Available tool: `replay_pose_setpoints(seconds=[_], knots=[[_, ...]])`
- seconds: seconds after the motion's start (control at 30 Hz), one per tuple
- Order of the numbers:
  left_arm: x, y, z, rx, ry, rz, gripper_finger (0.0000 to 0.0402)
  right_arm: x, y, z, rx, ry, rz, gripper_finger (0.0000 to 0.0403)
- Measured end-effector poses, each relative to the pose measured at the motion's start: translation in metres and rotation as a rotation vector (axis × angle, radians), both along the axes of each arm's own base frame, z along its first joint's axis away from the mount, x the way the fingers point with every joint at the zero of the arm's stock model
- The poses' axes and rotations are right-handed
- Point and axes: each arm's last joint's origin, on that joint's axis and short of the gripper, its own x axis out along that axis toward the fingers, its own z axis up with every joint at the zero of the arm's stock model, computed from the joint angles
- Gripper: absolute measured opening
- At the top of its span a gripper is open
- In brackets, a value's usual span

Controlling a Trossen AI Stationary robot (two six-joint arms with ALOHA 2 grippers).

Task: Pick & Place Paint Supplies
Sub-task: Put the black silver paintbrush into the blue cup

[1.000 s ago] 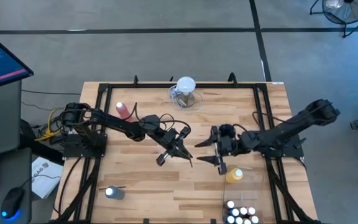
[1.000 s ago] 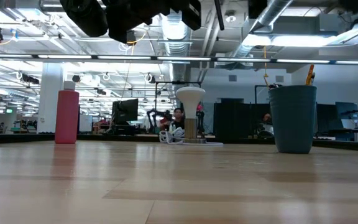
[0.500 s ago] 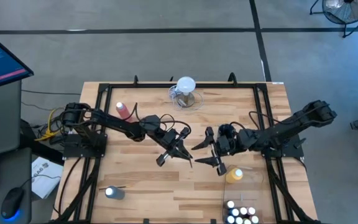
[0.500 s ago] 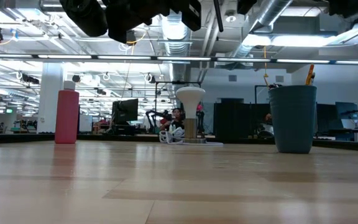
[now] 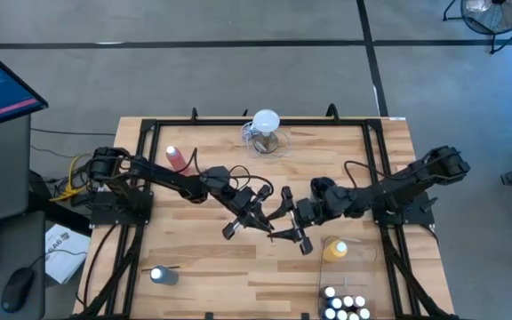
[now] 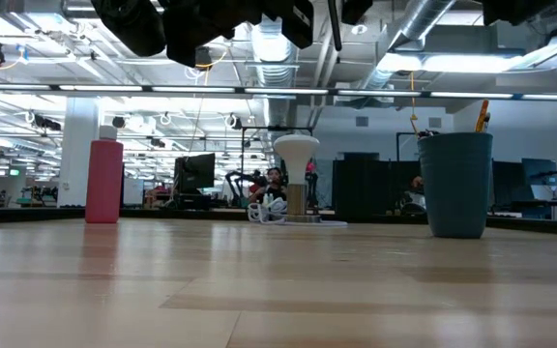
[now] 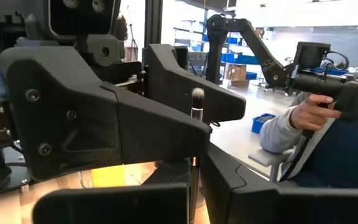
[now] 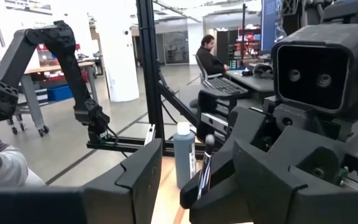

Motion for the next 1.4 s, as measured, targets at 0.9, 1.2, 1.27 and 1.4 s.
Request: replay_pose_setpoints(seconds=[0.9, 1.2, 1.27, 1.4], knots=[[0.000, 0.000, -0.002, 0.001, 0.008, 0.015, 0.0001, -0.003, -0.001, 0.000, -0.021, 0.061, -0.015, 0.0004], [0.001, 0.002, -0.003, -0.004, 0.024, 0.054, 0.0022, -0.014, 0.004, 0.005, -0.064, 0.107, -0.121, 0.0001], [0.002, 0.002, -0.003, -0.006, 0.033, 0.083, 0.0043, -0.018, 0.006, 0.007, -0.077, 0.120, -0.149, 0.0001], [0.003, 0.003, -0.003, -0.007, 0.038, 0.137, 0.0107, -0.027, 0.010, 0.010, -0.094, 0.143, -0.218, 0.0001]])
